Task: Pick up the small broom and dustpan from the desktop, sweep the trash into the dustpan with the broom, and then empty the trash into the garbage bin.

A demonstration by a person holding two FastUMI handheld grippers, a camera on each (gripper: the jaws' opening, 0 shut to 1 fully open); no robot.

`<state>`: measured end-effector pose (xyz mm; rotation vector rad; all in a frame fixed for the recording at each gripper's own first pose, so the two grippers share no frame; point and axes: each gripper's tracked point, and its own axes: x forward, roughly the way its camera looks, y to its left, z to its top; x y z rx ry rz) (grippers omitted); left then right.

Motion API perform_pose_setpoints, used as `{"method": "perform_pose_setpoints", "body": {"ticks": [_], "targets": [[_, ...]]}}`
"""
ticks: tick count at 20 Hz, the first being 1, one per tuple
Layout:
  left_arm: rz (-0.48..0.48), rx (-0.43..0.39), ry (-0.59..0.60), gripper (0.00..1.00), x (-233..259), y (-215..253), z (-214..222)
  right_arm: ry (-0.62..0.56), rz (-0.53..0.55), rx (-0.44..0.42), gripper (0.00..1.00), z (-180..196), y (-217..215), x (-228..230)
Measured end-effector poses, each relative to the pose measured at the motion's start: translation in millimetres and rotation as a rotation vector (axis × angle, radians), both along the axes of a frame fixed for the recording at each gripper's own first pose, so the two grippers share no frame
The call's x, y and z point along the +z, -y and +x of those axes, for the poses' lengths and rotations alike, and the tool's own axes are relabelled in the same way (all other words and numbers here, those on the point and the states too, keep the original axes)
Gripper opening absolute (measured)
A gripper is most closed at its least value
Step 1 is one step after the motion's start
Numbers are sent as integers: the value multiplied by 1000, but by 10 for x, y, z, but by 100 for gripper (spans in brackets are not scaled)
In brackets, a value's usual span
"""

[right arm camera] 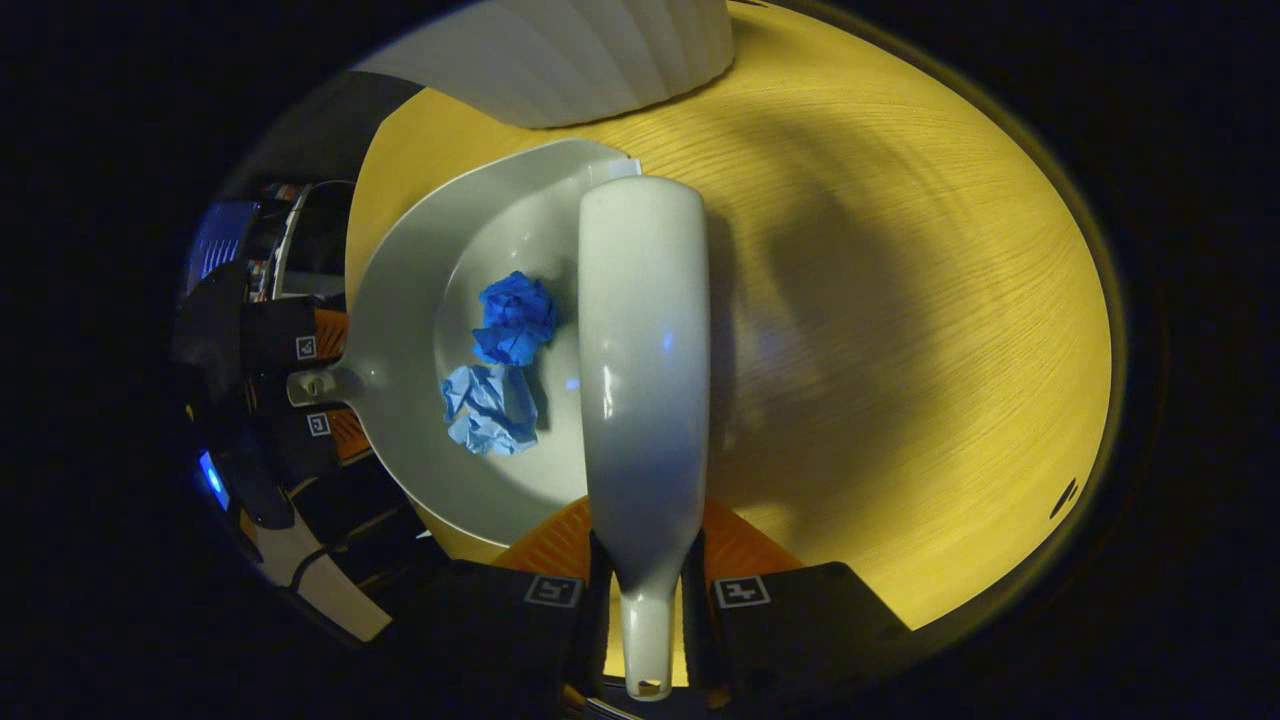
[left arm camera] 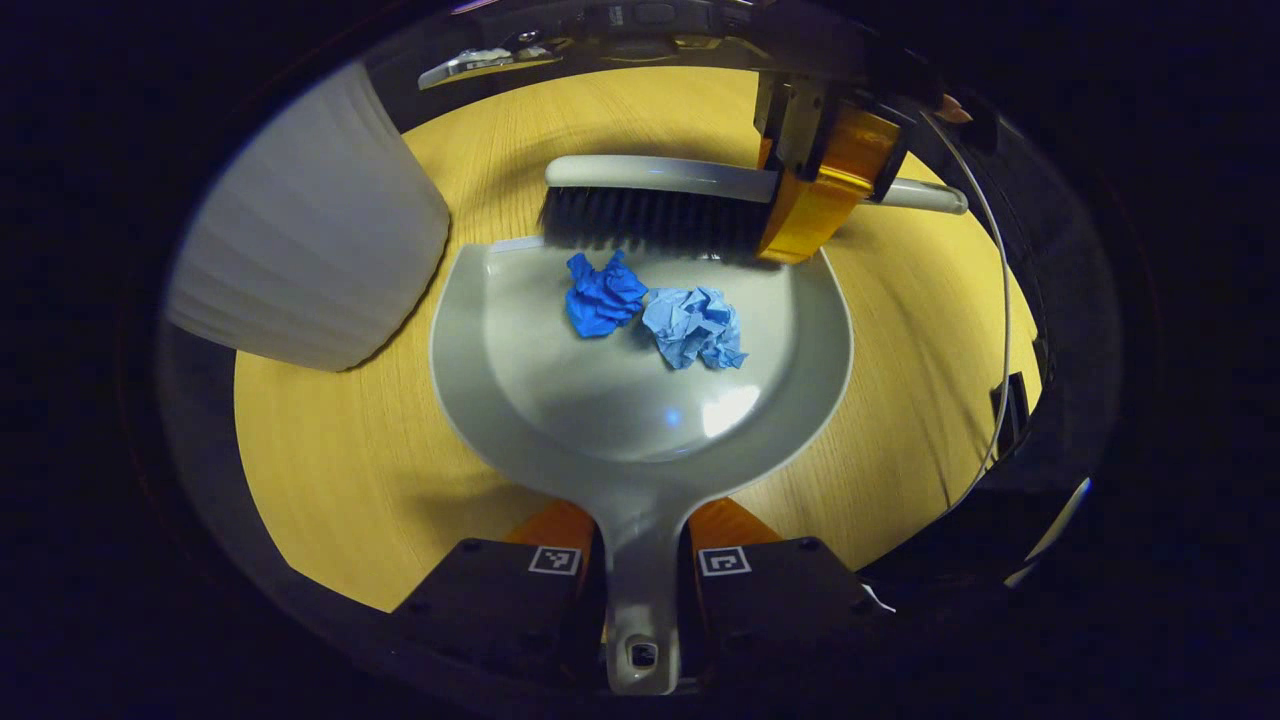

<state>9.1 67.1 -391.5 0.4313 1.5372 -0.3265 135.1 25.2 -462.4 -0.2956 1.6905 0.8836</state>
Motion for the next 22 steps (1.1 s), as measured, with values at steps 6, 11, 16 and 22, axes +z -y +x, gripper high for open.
{"method": "perform_pose_setpoints", "body": {"ticks": [6,11,16,22], "targets": [[-8,-36,60,27,-4,-36,37,73,259,-405,33,-1,-63,735],[-5,-62,70,26,-39,-62,-4,22,357,-658,33,31,31,1031],[-5,-28,102,27,-4,-37,12,58,441,-745,33,41,237,1368],[-85,-49,223,27,112,77,176,134,595,-838,33,138,385,1668]]}}
